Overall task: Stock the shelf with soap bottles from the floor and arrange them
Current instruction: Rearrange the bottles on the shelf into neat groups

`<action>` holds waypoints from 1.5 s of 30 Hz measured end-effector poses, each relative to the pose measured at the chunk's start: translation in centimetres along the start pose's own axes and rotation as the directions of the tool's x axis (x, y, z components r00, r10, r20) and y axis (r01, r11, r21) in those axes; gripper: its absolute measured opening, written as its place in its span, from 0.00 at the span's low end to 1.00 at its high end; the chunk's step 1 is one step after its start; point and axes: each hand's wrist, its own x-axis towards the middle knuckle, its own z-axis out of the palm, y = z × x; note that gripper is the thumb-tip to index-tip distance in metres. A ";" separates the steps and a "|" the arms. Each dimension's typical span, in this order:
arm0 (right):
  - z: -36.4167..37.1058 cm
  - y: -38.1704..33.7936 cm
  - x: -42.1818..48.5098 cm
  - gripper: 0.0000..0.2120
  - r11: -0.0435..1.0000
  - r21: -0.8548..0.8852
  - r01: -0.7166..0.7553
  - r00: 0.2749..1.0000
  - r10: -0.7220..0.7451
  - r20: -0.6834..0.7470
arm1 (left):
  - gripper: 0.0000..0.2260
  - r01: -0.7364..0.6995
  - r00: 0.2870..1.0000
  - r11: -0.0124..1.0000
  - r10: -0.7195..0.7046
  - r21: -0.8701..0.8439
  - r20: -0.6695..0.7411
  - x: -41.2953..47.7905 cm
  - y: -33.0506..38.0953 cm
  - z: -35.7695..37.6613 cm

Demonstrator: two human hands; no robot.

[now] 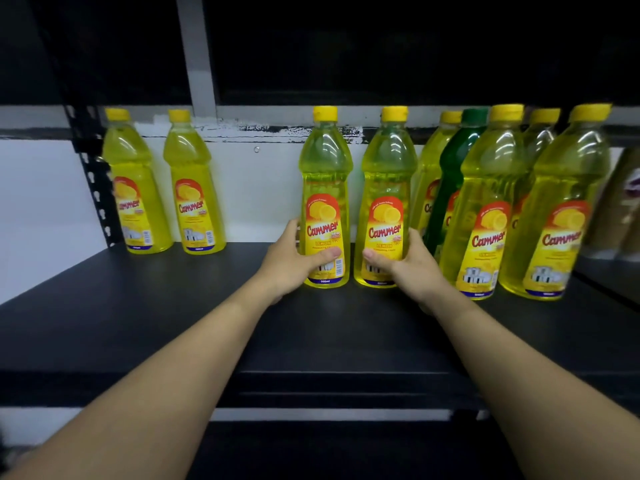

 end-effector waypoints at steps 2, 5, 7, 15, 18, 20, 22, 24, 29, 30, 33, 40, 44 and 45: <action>0.1 -0.5 -1.2 0.34 1.000 0.017 0.011 1.000 -0.011 0.027 | 0.32 0.008 1.000 1.000 -0.007 -0.021 0.026 -0.9 0.0 -1.0; 0.3 -1.1 -3.0 0.34 1.000 0.017 0.013 0.997 -0.014 0.073 | 0.35 0.022 0.997 0.999 -0.020 -0.034 0.071 -2.3 0.0 -2.6; 0.6 -1.8 -4.4 0.36 1.000 0.016 0.017 0.996 -0.018 0.091 | 0.36 0.030 0.996 0.999 -0.027 -0.035 0.088 -3.2 0.1 -3.7; 3.3 -3.3 -7.5 0.37 0.997 0.001 0.076 0.979 -0.075 0.189 | 0.43 0.045 0.996 0.998 -0.041 -0.045 0.076 -6.5 -0.2 -7.7; 4.6 -4.0 -8.0 0.39 0.996 0.008 0.085 0.971 -0.085 0.222 | 0.43 0.041 0.997 0.998 -0.037 -0.048 0.072 -7.7 -0.4 -9.7; 5.7 -4.5 -8.2 0.38 0.996 0.013 0.093 0.963 -0.093 0.253 | 0.43 0.035 0.997 0.998 -0.031 -0.058 0.069 -8.4 -0.6 -11.1; 7.0 -5.1 -8.3 0.38 0.995 0.024 0.092 0.953 -0.096 0.286 | 0.44 0.037 0.998 0.997 -0.033 -0.062 0.061 -9.1 -0.8 -12.5; 8.4 -5.5 -8.3 0.37 0.995 0.036 0.096 0.943 -0.103 0.316 | 0.44 0.036 0.998 0.998 -0.034 -0.058 0.045 -9.6 -1.1 -14.0; 12.3 -6.4 -7.9 0.40 0.992 0.042 0.123 0.925 -0.130 0.358 | 0.51 0.041 0.998 0.999 -0.041 0.000 -0.041 -10.7 -1.7 -17.5; 13.1 -6.5 -7.7 0.40 0.991 0.039 0.131 0.924 -0.136 0.357 | 0.51 0.044 0.998 0.999 -0.044 0.008 -0.052 -10.8 -1.9 -18.1; 15.2 -7.1 -7.4 0.37 0.989 0.017 0.144 0.922 -0.141 0.361 | 0.49 0.057 0.996 0.998 -0.055 0.018 -0.075 -10.9 -2.4 -19.9; 19.4 -7.8 -6.1 0.35 0.984 0.011 0.179 0.899 -0.168 0.404 | 0.46 0.085 0.986 0.996 -0.089 -0.037 -0.139 -10.5 -3.8 -23.0; 21.3 -8.2 -5.3 0.33 0.981 0.014 0.196 0.896 -0.185 0.403 | 0.46 0.100 0.983 0.994 -0.107 -0.054 -0.149 -9.7 -4.4 -24.6; 21.7 -8.3 -5.2 0.33 0.980 0.013 0.198 0.895 -0.186 0.405 | 0.46 0.102 0.983 0.993 -0.109 -0.057 -0.150 -9.4 -4.6 -25.0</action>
